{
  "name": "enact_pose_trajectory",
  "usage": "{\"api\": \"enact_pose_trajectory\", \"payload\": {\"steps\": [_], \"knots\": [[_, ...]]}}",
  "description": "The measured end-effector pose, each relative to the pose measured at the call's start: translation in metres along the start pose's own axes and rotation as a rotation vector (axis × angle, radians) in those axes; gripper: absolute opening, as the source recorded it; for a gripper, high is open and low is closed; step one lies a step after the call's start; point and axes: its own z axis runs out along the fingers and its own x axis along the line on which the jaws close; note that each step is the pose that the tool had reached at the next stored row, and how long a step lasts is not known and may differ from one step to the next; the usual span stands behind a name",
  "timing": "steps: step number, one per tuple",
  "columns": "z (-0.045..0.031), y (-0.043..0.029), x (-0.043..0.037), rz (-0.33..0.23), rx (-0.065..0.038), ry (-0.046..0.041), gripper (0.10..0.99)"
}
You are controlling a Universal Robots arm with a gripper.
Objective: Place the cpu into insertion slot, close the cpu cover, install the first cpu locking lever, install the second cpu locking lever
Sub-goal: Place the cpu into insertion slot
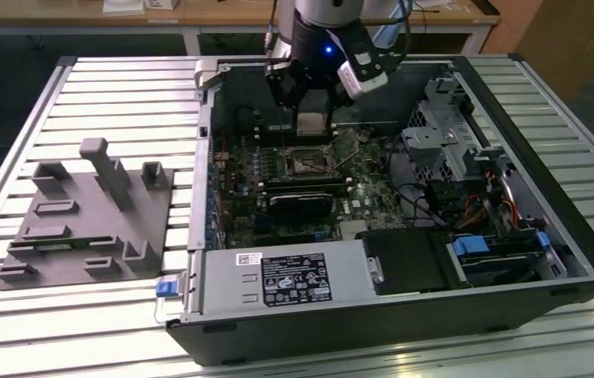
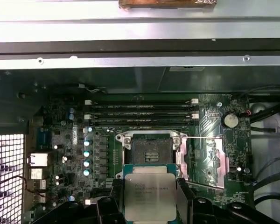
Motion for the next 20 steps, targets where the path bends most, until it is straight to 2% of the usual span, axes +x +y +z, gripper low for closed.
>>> {"api": "enact_pose_trajectory", "payload": {"steps": [20], "knots": [[0.0316,0.0038,-0.0005,0.000,0.000,0.0000,0.537]]}}
